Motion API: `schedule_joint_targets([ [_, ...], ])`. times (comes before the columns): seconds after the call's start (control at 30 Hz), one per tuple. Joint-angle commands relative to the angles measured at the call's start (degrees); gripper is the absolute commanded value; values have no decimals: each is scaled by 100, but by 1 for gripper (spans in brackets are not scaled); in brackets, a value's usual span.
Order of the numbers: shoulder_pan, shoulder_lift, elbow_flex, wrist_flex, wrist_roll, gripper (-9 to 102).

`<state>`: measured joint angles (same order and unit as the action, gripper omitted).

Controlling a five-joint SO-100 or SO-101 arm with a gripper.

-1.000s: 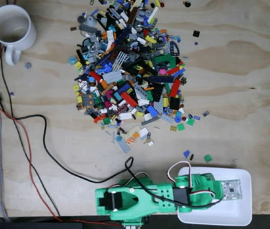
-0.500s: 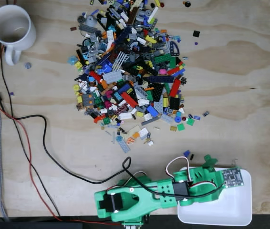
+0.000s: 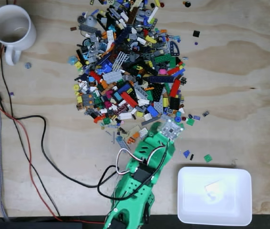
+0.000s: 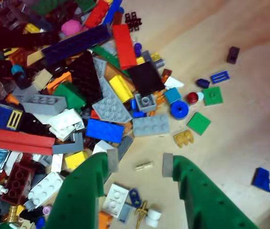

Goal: Find the closest Lego and put it in the bin.

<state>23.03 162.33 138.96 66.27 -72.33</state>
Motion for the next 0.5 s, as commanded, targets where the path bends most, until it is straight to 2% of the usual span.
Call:
schedule_joint_targets([
  [0.0, -1204, -264, -88, -18, 176, 16],
  [0.27, -2338, -360, -466, 510, 378, 16],
  [0.47, -2470, -334, -483, 510, 396, 16],
])
